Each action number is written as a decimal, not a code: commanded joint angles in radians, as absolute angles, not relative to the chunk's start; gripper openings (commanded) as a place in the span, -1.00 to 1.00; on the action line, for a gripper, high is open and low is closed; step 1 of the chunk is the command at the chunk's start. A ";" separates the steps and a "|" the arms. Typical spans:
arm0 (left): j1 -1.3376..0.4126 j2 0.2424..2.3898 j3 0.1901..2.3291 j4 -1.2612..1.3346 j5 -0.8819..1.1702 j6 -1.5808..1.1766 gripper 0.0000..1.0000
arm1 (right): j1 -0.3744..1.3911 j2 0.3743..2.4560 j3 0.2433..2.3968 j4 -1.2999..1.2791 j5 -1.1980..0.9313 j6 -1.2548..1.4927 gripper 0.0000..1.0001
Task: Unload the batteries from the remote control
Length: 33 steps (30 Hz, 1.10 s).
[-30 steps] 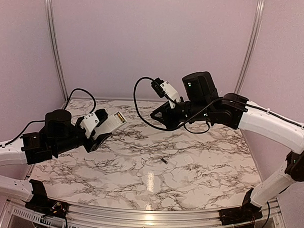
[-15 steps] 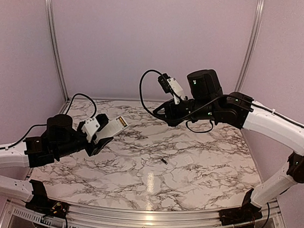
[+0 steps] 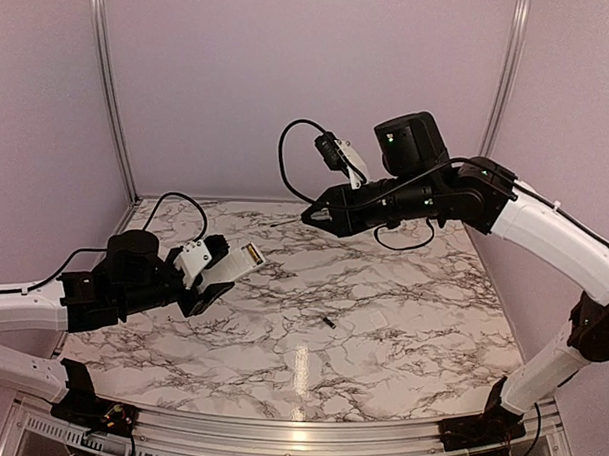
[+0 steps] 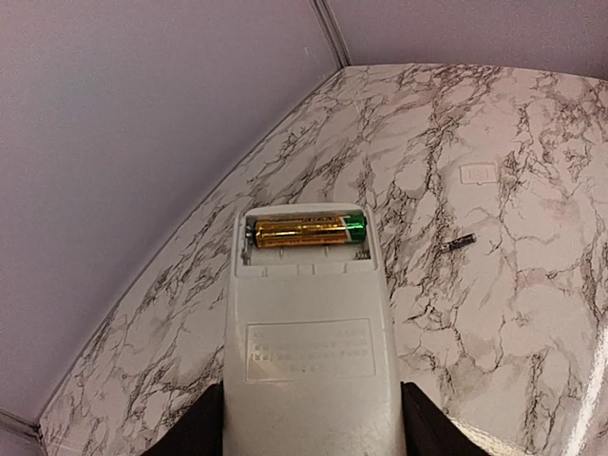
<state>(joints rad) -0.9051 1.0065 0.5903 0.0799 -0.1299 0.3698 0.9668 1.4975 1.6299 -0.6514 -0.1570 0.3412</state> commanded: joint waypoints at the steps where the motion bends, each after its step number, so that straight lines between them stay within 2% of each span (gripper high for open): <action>1: -0.904 1.066 0.652 0.084 -0.121 0.354 -1.00 | 0.969 1.549 1.702 -0.741 -0.181 0.388 -1.00; 7: -0.904 1.141 0.720 0.056 -0.125 0.289 -1.00 | 0.969 1.643 1.780 -0.859 -0.128 0.412 -1.00; 14: -0.905 1.228 0.811 -0.072 -0.130 0.178 -1.00 | 0.969 1.678 1.789 -0.868 -0.079 0.442 -1.00; 33: -0.907 1.183 0.759 -0.080 -0.072 0.151 -1.00 | 0.969 1.728 1.814 -0.855 -0.084 0.446 -1.00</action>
<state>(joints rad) -0.9051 1.2053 0.7723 -0.0711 -0.1036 0.1627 0.9668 1.7027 1.7630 -0.8497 -0.0959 0.4389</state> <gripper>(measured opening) 0.589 0.108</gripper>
